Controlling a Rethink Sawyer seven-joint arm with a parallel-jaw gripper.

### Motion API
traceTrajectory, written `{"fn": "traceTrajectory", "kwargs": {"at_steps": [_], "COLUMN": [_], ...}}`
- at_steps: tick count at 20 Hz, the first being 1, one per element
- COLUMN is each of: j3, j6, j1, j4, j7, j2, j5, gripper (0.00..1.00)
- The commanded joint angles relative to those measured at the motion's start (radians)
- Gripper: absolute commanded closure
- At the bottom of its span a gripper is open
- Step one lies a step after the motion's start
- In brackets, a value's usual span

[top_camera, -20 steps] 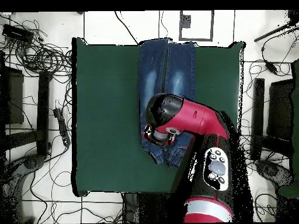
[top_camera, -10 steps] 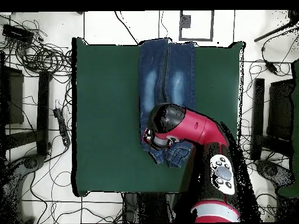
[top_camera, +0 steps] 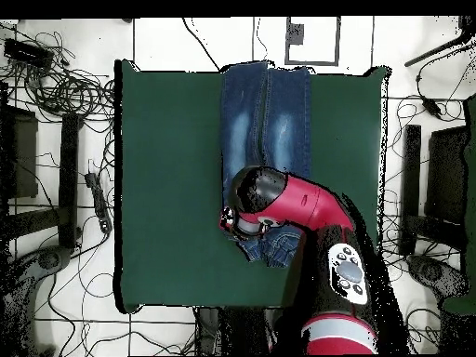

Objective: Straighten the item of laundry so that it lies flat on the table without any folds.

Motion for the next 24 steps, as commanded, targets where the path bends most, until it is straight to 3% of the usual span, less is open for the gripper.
{"fn": "traceTrajectory", "kwargs": {"at_steps": [1, 13, 20, 24], "j3": [0.113, -0.031, -0.035, -0.002], "j6": [-0.177, -0.178, -0.135, -0.136], "j1": [0.021, 0.114, 0.098, 0.048], "j4": [0.042, -0.117, -0.100, -0.059], "j7": [0.064, 0.152, 0.204, 0.223], "j2": [0.107, 0.180, 0.205, 0.218], "j5": [-0.040, -0.211, -0.177, -0.100], "gripper": [0.00, 0.00, 0.00, 0.00]}}
